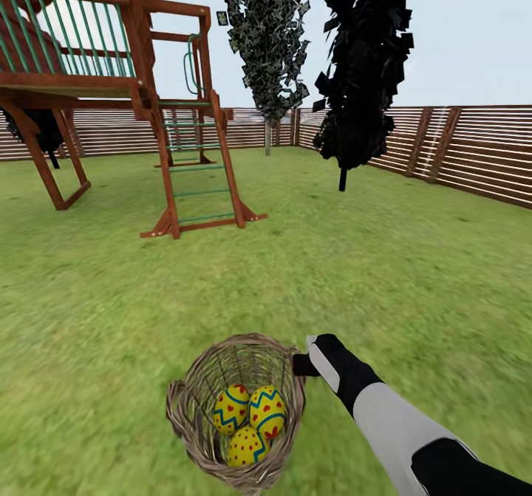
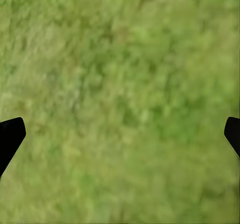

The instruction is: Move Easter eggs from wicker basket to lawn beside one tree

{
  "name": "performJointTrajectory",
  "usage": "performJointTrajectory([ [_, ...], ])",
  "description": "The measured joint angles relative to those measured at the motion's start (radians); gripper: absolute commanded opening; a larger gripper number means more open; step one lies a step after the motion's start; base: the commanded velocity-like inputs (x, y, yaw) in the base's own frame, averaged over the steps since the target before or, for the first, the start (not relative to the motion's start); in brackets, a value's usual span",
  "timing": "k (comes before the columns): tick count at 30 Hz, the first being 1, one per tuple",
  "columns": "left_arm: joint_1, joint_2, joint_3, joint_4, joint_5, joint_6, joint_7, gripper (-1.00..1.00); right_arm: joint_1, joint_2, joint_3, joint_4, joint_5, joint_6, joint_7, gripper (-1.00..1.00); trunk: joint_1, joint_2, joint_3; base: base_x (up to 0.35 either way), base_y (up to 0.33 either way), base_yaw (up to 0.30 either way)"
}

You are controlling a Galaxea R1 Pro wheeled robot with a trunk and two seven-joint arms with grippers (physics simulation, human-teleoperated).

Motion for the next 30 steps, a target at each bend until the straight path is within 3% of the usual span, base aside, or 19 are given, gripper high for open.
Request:
performJointTrajectory([
  [30, 0.000, 0.000, 0.000, 0.000, 0.000, -0.001, 0.000, 1.00, 0.000, -0.001, 0.000, 0.000, 0.001, 0.000, 0.000, -1.00, 0.000, 0.000, 0.000, 0.337, 0.000, 0.000],
])
